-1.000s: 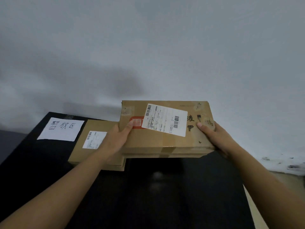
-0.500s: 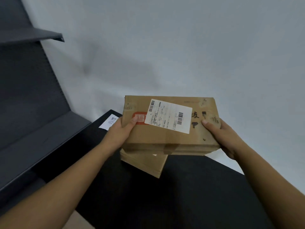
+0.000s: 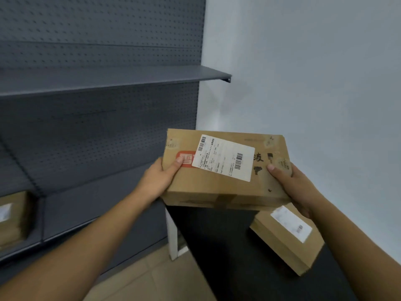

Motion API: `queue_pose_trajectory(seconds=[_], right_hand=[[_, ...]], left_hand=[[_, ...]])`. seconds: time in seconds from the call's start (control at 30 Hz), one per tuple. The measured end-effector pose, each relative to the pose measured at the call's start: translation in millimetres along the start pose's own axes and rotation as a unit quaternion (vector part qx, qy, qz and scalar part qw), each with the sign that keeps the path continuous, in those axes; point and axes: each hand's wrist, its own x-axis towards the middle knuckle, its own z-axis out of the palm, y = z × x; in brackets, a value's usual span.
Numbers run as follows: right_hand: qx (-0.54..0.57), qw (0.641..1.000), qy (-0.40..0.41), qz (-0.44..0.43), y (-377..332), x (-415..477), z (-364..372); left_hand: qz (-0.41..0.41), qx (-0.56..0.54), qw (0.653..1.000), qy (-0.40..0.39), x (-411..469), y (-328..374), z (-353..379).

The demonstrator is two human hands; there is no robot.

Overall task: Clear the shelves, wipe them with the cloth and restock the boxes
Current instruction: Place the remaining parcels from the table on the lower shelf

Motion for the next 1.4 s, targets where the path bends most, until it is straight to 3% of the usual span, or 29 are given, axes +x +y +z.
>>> queue_pose_trajectory(seconds=[0.37, 0.67, 0.93, 1.4], right_hand=[[-0.043, 0.983, -0.172, -0.042, -74, 48, 243], [-0.039, 0.942, -0.323, -0.084, -125, 53, 425], [-0.032, 0.859, -0.498, -0.118, -159, 29, 590], [-0.052, 0.723, -0.670, -0.159, -176, -126, 780]], left_hand=[[-0.085, -0.004, 0.978, 0.189, -57, -75, -228], [-0.143, -0.030, 0.919, 0.366, -126, -126, -345], [-0.213, -0.043, 0.827, 0.519, -209, -156, -422], [-0.245, -0.057, 0.672, 0.697, -392, -190, -458]])
